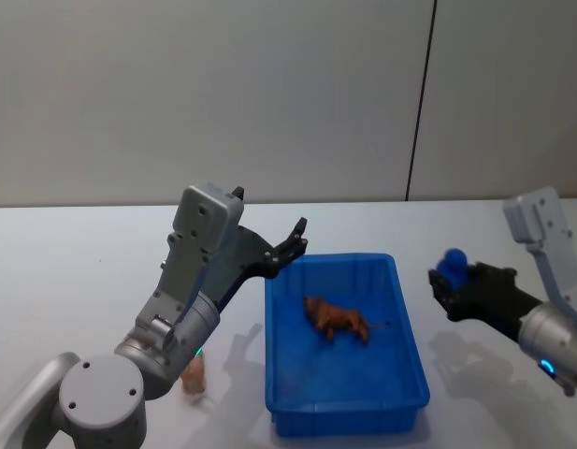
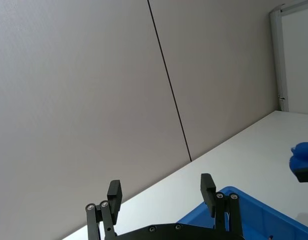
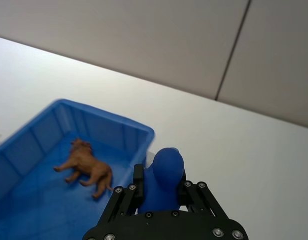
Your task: Pick up the two dolls from the table and place them into the box.
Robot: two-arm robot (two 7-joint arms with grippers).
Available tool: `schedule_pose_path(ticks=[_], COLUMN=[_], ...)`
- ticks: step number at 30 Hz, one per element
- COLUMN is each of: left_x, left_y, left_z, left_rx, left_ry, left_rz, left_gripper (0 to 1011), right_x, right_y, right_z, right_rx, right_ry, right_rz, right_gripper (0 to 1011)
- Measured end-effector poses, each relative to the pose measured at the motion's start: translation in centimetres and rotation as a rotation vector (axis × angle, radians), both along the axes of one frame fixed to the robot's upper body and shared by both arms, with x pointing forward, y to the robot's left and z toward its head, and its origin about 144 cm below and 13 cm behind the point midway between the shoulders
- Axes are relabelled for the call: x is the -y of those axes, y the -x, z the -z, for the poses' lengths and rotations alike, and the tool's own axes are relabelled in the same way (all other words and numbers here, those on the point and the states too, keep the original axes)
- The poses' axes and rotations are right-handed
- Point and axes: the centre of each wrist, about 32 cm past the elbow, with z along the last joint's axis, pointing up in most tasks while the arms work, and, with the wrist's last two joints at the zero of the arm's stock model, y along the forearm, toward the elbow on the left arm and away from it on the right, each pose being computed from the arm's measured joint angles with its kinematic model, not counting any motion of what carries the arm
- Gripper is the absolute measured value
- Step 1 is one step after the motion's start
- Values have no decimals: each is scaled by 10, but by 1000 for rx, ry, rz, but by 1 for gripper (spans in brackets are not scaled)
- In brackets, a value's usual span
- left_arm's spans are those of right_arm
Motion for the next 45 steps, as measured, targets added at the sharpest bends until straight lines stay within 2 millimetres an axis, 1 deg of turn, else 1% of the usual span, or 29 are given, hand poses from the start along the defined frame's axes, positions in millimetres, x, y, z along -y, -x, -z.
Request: schedule_pose_path(ticks=[6,12,20,24,25,27,28,29,31,33,34,35,37,39,43,45], left_x=[0,0,0,0,0,0,0,0,0,0,0,0,0,0,0,0], left_y=[0,0,0,0,0,0,0,0,0,0,0,0,0,0,0,0], left_z=[0,0,0,0,0,0,0,0,0,0,0,0,0,0,0,0], left_rx=[0,0,0,0,0,0,0,0,0,0,0,0,0,0,0,0], left_ry=[0,0,0,0,0,0,0,0,0,0,0,0,0,0,0,0], left_rz=[0,0,0,0,0,0,0,0,0,0,0,0,0,0,0,0], left_gripper=[1001,1001,1001,1001,1001,1001,1001,1001,1001,1001,1001,1001,1001,1001,1001,1001], right_x=[-8,-16,-25,-30,-32,-34,-35,-36,-38,-39,-40,-41,-42,-42,-44,-45], right_y=[-6,-12,-20,-24,-26,-27,-28,-29,-30,-31,-32,-32,-33,-34,-35,-35], right_z=[-11,-17,-18,-15,-14,-13,-12,-11,-10,-9,-9,-8,-8,-7,-6,-6], right_rx=[21,-2,-78,-126,-144,-159,-173,-180,-193,-207,-216,-220,-231,-237,-250,-255], right_ry=[-23,-42,-67,-79,-84,-89,-93,-95,-98,-102,-104,-105,-108,-110,-114,-115], right_rz=[-78,-155,-234,-264,-278,-289,-300,-304,-313,-323,-329,-331,-338,-342,-351,-355], right_gripper=[306,278,234,213,195,196,257,274,357,387,458,477,563,603,736,781])
